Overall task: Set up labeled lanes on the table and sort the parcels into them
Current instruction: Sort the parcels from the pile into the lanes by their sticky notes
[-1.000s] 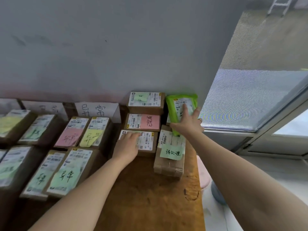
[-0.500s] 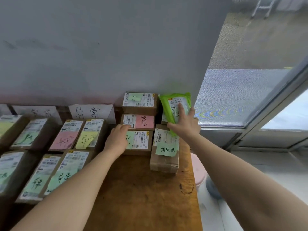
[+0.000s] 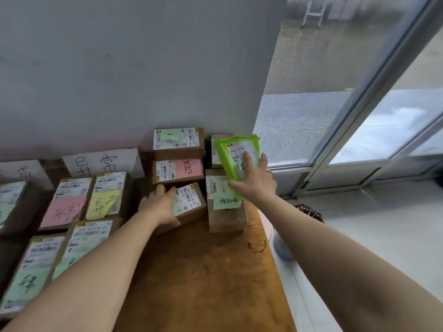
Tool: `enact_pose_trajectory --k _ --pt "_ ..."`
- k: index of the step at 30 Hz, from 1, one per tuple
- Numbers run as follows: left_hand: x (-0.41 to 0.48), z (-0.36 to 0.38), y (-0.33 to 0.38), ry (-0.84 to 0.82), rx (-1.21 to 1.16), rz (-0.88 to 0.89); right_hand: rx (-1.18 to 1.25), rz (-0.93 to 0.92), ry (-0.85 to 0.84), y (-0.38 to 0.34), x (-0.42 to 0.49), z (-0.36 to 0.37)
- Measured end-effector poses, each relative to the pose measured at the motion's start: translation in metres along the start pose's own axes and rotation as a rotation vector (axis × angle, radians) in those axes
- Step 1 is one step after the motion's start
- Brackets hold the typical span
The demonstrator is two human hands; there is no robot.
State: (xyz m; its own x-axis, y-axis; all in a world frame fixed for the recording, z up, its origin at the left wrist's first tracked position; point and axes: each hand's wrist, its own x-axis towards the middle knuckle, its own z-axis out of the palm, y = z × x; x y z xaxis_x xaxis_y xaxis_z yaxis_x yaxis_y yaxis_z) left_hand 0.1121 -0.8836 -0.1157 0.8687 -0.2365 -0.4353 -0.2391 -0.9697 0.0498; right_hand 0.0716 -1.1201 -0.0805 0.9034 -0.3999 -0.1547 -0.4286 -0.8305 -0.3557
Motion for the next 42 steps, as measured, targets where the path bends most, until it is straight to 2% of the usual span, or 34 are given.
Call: enact_pose_trajectory --k 3,7,15,21,26,33,42 --pt "-0.01 0.004 0.001 -0.004 0.036 0.017 0.022 0.011 0.014 -0.006 -0.016 0.005" --pt "-0.025 0.01 0.003 0.096 0.008 0.035 0.042 0.01 0.047 -0.013 -0.037 0.01" --pt "-0.069 -0.024 -0.019 0.493 -0.39 -0.004 0.091 -0.022 0.129 -0.033 -0.08 -0.003" --pt "-0.14 -0.029 -0.038 0.683 -0.452 -0.047 0.147 -0.156 0.16 -0.061 -0.13 -0.018" --pt "-0.214 -0.021 -0.062 0.731 -0.389 -0.161 0.147 -0.279 0.146 -0.087 -0.191 -0.014" --pt "-0.298 -0.009 -0.124 0.742 -0.427 -0.378 0.145 -0.402 0.079 -0.136 -0.252 0.002" --pt "-0.354 0.007 -0.201 0.735 -0.449 -0.472 0.097 -0.407 0.032 -0.199 -0.31 0.03"
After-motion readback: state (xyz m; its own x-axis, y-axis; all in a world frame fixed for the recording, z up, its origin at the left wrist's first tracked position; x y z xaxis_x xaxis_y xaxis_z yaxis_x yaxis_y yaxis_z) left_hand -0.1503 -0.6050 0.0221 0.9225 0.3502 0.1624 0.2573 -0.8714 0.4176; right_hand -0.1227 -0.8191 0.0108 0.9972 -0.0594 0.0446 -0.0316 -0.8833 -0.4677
